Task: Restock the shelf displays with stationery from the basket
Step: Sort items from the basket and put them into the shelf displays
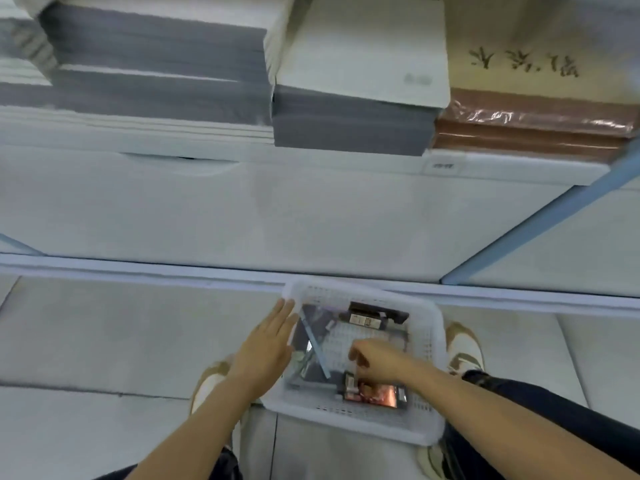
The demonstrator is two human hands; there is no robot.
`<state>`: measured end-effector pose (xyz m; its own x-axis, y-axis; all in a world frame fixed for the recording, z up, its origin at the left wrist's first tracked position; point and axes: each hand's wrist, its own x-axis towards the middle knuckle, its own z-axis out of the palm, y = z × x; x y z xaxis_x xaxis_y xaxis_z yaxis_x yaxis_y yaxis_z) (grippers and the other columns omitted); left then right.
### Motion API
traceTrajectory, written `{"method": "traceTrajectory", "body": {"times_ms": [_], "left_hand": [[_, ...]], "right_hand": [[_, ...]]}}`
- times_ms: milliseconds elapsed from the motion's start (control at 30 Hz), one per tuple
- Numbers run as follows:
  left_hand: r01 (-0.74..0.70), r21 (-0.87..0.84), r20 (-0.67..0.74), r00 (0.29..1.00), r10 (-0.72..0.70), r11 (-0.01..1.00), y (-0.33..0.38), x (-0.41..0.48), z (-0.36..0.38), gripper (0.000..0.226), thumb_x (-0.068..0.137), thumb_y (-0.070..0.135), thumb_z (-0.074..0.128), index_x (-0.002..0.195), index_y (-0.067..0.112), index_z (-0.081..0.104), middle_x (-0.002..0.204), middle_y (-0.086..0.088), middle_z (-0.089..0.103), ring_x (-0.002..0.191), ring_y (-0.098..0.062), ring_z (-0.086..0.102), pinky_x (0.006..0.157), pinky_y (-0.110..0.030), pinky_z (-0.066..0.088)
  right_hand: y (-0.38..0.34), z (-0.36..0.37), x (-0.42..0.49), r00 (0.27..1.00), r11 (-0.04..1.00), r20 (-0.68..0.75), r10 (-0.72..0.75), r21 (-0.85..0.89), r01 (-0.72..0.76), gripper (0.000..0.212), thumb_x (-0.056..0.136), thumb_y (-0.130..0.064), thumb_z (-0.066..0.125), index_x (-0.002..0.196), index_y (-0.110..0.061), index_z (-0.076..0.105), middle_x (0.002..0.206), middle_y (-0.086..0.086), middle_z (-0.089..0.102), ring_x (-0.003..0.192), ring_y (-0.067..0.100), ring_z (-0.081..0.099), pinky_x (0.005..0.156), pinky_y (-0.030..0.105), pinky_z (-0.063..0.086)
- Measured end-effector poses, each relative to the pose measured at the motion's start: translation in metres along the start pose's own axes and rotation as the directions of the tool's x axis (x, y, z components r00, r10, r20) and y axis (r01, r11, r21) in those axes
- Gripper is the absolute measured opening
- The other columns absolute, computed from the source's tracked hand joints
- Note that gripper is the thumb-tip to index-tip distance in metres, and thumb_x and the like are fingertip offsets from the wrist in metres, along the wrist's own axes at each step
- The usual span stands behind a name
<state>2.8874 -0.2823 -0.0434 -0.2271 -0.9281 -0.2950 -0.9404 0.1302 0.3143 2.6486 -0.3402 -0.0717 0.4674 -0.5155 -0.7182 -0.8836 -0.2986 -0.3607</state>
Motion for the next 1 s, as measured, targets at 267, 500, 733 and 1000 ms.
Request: {"method": "traceTrajectory", "body": {"times_ms": [267, 500, 733, 1000], "left_hand": [[-0.028, -0.177, -0.199, 0.98, -0.008, 0.984, 0.008, -0.003, 0.013, 0.046, 0.091, 0.004, 0.06, 0.136, -0.001, 0.05, 0.155, -0.016, 0.031, 0.147, -0.032, 0.017, 0.114, -0.042, 0.035], [-0.014, -0.119, -0.207, 0.978, -0.011, 0.993, 0.008, -0.008, 0.014, 0.037, 0.092, 0.007, 0.059, 0.129, 0.004, 0.059, 0.152, -0.017, 0.036, 0.147, -0.033, 0.021, 0.117, -0.046, 0.028], [0.111, -0.818, 0.011, 0.984, -0.178, 0.564, 0.035, 0.003, -0.003, 0.034, 0.092, 0.033, 0.064, 0.122, 0.017, 0.059, 0.113, 0.0, 0.067, 0.106, -0.015, 0.063, 0.09, -0.029, 0.052], [0.2, -0.951, 0.092, 0.911, -0.403, 0.236, 0.009, 0.004, -0.012, 0.011, 0.093, 0.019, 0.063, 0.101, 0.01, 0.064, 0.084, -0.008, 0.073, 0.072, -0.02, 0.07, 0.061, -0.023, 0.056]], "right_hand": [[0.007, 0.013, 0.001, 0.98, 0.999, 0.193, 0.039, -0.04, -0.031, 0.034, 0.085, -0.026, 0.069, 0.114, -0.011, 0.059, 0.117, 0.009, 0.06, 0.104, 0.025, 0.058, 0.084, 0.034, 0.047], [0.016, 0.003, -0.008, 0.997, 0.987, 0.065, -0.047, 0.159, 0.036, 0.016, 0.087, -0.018, 0.066, 0.1, -0.021, 0.057, 0.104, 0.001, 0.059, 0.094, 0.016, 0.055, 0.081, 0.029, 0.044], [-0.011, -0.052, -0.007, 0.978, 0.499, -0.203, -0.045, 0.844, 0.198, 0.02, 0.086, -0.001, 0.068, 0.103, -0.011, 0.064, 0.1, 0.008, 0.073, 0.096, 0.022, 0.069, 0.087, 0.036, 0.055], [-0.049, -0.035, 0.007, 0.926, 0.656, -0.376, 0.035, 0.708, 0.262, 0.018, 0.095, -0.025, 0.06, 0.109, -0.015, 0.065, 0.099, -0.005, 0.069, 0.097, 0.017, 0.067, 0.087, 0.029, 0.053]]}}
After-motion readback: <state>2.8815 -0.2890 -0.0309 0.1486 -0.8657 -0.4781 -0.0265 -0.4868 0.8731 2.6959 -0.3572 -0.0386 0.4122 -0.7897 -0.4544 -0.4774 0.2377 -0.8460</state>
